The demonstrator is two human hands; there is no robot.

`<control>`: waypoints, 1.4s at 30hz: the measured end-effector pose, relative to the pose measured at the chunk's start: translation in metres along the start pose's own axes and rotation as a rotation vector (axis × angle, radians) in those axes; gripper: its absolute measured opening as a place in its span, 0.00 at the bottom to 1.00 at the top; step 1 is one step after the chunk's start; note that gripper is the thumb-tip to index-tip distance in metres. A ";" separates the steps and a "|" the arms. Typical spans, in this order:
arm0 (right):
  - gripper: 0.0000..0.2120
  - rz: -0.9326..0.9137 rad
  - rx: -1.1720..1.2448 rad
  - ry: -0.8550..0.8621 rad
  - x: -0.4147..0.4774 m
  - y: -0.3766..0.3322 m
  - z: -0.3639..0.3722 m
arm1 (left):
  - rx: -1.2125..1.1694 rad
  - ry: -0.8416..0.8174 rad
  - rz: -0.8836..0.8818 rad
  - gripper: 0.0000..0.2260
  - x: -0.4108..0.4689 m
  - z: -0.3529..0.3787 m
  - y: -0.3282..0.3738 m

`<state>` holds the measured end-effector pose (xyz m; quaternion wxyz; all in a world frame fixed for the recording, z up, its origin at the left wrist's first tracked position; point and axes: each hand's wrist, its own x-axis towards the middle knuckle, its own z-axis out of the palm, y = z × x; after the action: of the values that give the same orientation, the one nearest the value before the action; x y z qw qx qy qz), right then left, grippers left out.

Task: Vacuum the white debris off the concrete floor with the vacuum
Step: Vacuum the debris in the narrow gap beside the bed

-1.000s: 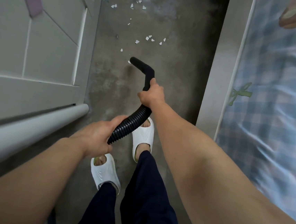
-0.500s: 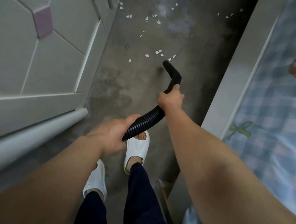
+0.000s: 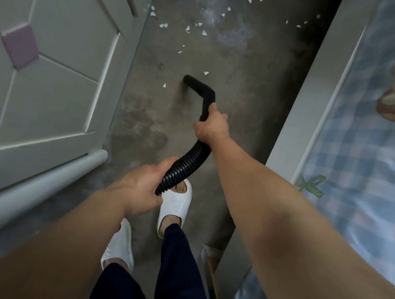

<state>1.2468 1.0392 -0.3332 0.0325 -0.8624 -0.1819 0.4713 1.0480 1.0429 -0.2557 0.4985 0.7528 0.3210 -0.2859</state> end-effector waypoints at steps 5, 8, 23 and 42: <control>0.29 -0.071 -0.073 -0.113 -0.007 -0.022 0.021 | -0.024 -0.029 -0.065 0.40 -0.019 -0.007 -0.012; 0.29 -0.052 -0.049 -0.126 -0.007 -0.028 0.023 | -0.028 -0.029 -0.087 0.41 -0.023 -0.012 -0.014; 0.24 0.111 0.069 0.055 0.031 -0.006 -0.061 | 0.001 -0.004 -0.033 0.40 0.029 -0.042 0.050; 0.27 0.125 0.111 0.161 0.098 -0.093 -0.171 | 0.083 0.175 0.091 0.39 0.110 -0.165 0.084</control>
<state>1.4095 1.1796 -0.2954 0.0650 -0.9040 -0.0982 0.4111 1.2002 1.1939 -0.2351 0.4494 0.8087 0.3165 -0.2094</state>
